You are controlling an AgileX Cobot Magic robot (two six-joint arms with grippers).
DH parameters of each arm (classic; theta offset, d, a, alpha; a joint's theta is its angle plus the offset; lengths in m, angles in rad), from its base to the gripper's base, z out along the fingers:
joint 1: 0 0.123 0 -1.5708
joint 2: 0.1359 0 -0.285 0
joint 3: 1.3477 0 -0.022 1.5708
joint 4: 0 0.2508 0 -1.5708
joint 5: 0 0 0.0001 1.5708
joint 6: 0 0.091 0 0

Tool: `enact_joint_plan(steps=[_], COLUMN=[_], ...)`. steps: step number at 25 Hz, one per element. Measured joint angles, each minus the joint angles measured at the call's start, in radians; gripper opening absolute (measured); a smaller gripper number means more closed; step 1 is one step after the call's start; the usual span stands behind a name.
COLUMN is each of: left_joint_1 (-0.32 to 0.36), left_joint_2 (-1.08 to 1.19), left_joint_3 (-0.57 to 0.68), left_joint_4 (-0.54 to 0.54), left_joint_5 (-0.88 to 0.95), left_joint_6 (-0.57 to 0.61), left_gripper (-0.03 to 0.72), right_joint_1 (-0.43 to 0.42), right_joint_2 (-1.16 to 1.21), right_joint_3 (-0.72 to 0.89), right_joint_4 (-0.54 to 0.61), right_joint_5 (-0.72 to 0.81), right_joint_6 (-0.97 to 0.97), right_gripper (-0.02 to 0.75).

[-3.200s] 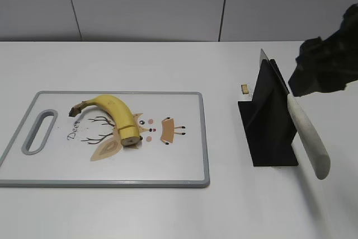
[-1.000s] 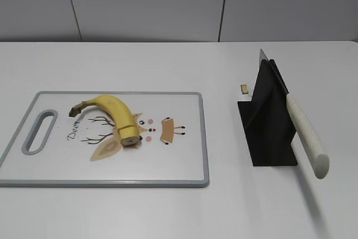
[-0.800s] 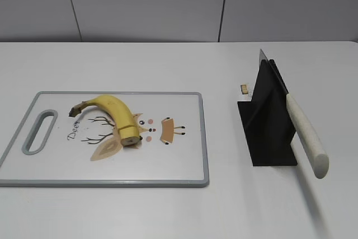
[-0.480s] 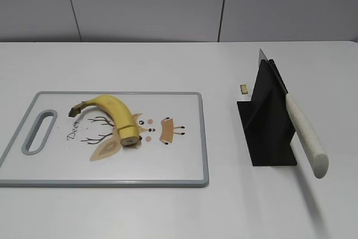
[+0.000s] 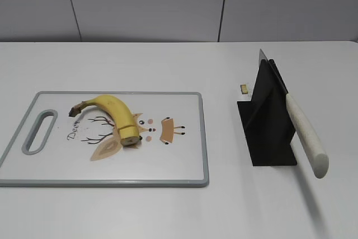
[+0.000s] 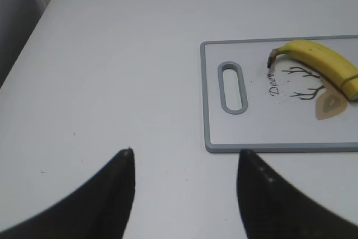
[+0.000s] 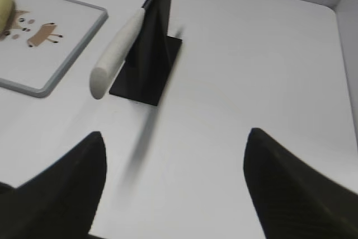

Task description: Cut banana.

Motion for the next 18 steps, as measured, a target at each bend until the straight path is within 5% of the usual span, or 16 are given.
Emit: enact_joint_plan(steps=[6, 18], left_joint_1=[0.0, 0.0], left_joint_2=[0.0, 0.0], left_joint_3=[0.0, 0.0], left_joint_4=[0.0, 0.0], left_joint_5=[0.0, 0.0], left_joint_6=[0.0, 0.0], left_gripper=[0.552, 0.552], right_joint_1=[-0.16, -0.171], right_joint_2=[0.0, 0.0], right_joint_3=[0.0, 0.0], right_joint_4=[0.0, 0.0], right_joint_5=[0.0, 0.0], right_joint_6=[0.0, 0.0], right_gripper=[0.59, 0.59])
